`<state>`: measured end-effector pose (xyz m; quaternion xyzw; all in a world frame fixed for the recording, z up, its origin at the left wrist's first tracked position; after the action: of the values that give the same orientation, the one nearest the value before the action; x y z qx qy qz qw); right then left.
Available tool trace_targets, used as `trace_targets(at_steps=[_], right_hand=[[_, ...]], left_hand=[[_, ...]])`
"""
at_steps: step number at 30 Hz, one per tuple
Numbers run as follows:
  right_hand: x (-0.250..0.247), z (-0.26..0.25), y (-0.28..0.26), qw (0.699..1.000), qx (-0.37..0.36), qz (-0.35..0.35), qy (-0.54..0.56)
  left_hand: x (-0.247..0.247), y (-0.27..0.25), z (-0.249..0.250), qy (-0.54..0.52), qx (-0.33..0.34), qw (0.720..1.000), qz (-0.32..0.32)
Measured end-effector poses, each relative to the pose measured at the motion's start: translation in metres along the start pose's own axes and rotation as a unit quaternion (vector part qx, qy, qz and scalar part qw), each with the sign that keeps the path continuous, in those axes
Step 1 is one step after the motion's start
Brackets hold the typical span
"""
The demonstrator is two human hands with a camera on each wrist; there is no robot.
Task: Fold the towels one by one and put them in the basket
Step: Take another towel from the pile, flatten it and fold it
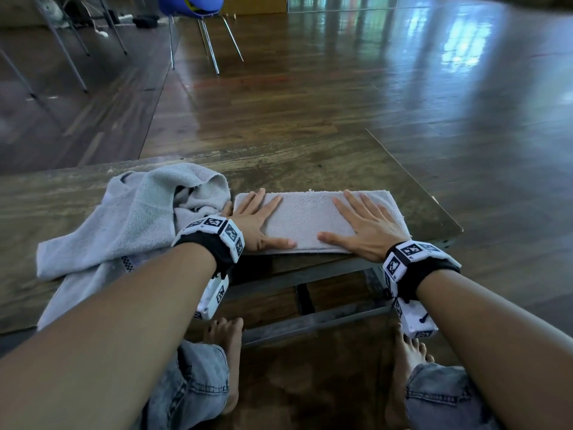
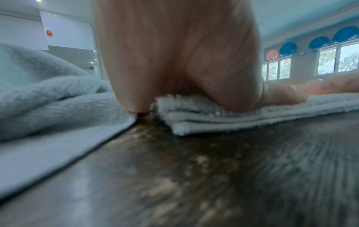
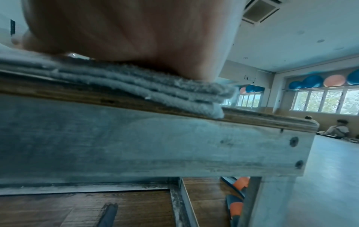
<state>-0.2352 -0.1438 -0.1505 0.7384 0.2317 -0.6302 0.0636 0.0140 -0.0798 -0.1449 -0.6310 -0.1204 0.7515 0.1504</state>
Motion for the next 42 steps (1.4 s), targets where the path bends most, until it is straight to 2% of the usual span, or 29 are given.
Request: trace_targets(at_steps=[3,7,9,13,16,19,23,26,30,31,33,35,38,40,42], right_hand=[[-0.004,0.011,-0.006,0.999,0.032,-0.008,-0.011],[-0.014,0.015,-0.011,0.994,0.093,-0.057,-0.032],[-0.022,0.007,-0.012,0.993,0.094,-0.049,-0.054],[-0.038,-0.033,-0.019,0.999,-0.008,0.017,-0.042],[-0.032,-0.064,-0.025,0.996,-0.072,-0.045,0.015],[-0.027,-0.07,-0.024,0.995,-0.071,-0.075,-0.006],[-0.039,-0.055,-0.02,0.999,-0.027,-0.026,-0.031],[-0.042,-0.051,-0.022,0.997,-0.056,0.013,-0.049],[-0.02,-0.048,-0.035,0.986,-0.09,-0.096,-0.104],[-0.016,-0.047,-0.038,0.983,-0.103,-0.086,-0.126],[-0.013,-0.048,-0.043,0.981,-0.132,-0.018,-0.142],[-0.013,-0.048,-0.048,0.98,-0.154,0.038,-0.124],[-0.014,-0.045,-0.051,0.982,-0.175,0.038,-0.064],[-0.02,-0.044,-0.05,0.982,-0.179,0.039,0.036],[-0.03,-0.04,-0.047,0.974,-0.152,0.061,0.158]], left_hand=[[0.001,-0.007,-0.008,-0.003,-0.014,1.0,-0.003],[0.0,-0.013,-0.006,0.014,-0.011,1.0,-0.003],[-0.005,-0.013,-0.003,0.022,-0.01,1.0,0.005],[-0.017,-0.015,-0.003,-0.028,-0.004,0.998,0.061],[-0.021,-0.02,-0.01,-0.012,-0.007,0.998,0.066],[-0.027,-0.023,-0.01,0.01,-0.021,0.998,0.066],[-0.037,-0.029,0.0,0.021,-0.038,0.996,0.077],[-0.037,-0.035,0.008,-0.042,-0.009,0.997,0.06],[-0.034,-0.039,0.018,-0.128,0.013,0.99,0.048],[-0.034,-0.04,0.02,-0.135,0.011,0.99,0.045],[-0.036,-0.043,0.024,-0.137,0.013,0.99,0.037],[-0.037,-0.046,0.026,-0.132,0.024,0.99,0.034],[-0.037,-0.05,0.024,-0.135,0.033,0.99,0.036],[-0.037,-0.053,0.019,-0.144,0.041,0.988,0.035],[-0.035,-0.054,0.016,-0.147,0.051,0.987,0.025]])
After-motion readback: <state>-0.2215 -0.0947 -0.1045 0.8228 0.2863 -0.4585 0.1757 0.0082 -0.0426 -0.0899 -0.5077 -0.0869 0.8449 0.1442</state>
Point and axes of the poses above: each hand's wrist, its own y-axis towards the middle knuckle, its own x-axis out of the palm, z = x × y, the point moved 4 cm from there along y, towards the middle knuckle, and after that the axes turned 6 degrees about x, right-handed, at the moved point
